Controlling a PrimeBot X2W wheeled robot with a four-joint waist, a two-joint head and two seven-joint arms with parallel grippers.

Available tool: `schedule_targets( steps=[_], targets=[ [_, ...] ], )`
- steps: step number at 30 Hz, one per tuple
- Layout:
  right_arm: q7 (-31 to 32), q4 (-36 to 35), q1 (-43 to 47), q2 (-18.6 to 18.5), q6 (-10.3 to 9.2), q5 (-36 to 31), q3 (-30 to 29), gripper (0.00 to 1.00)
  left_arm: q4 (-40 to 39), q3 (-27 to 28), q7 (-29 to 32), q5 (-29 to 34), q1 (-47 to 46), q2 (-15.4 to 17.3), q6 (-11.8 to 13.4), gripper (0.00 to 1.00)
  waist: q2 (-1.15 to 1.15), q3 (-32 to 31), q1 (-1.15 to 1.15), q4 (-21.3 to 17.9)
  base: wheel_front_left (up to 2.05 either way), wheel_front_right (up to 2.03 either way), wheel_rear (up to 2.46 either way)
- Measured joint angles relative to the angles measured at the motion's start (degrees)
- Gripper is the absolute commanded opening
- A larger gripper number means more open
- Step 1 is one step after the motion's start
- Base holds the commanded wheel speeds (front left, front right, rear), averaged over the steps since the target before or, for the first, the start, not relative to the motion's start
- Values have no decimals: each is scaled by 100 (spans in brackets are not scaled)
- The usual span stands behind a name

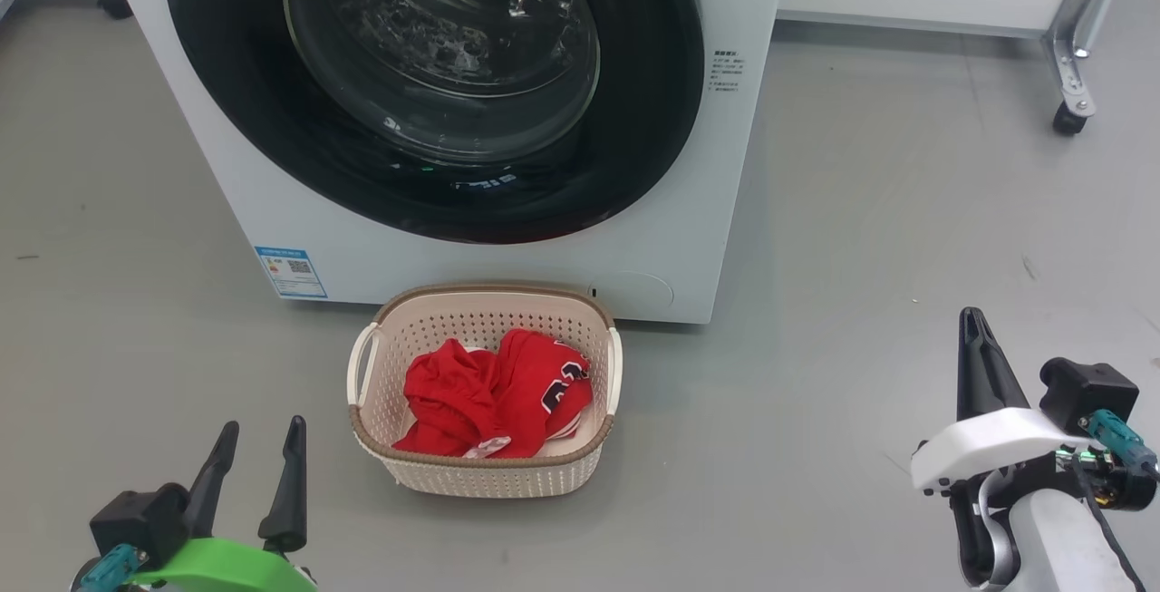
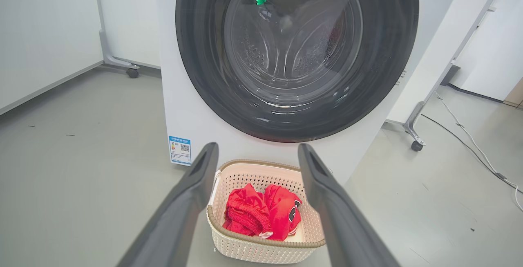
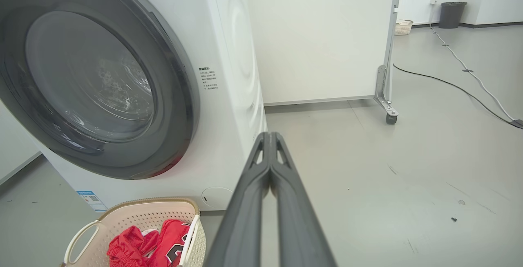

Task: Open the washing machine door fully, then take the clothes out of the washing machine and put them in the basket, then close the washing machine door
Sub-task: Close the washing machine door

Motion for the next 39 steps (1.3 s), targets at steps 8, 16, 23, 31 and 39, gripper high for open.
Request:
schedule_targets(
  steps=[8, 16, 23, 31, 39],
  targets=[
    [0, -301, 322, 15, 1, -5, -41, 30, -75, 3, 0, 33, 98, -10, 0, 100, 0, -142, 0, -179, 0, 0, 0],
    [0, -573, 531, 31, 5, -92, -43, 100, -192, 47, 0, 47, 204, -26, 0, 100, 0, -129, 0, -231, 0, 0, 0],
    [0, -742, 654, 82, 33, -232, -9, 100, -248, 113, 0, 90, 211, -86, 0, 100, 0, -97, 0, -248, 0, 0, 0],
    [0, -853, 756, 119, 57, -318, 101, 100, -348, 178, 0, 214, 217, -145, 0, 100, 0, -84, 0, -255, 0, 0, 0],
    [0, -955, 811, 120, 86, -437, 178, 100, -379, 203, 0, 312, 236, -151, 0, 100, 0, -78, 0, -263, 0, 0, 0]
  ],
)
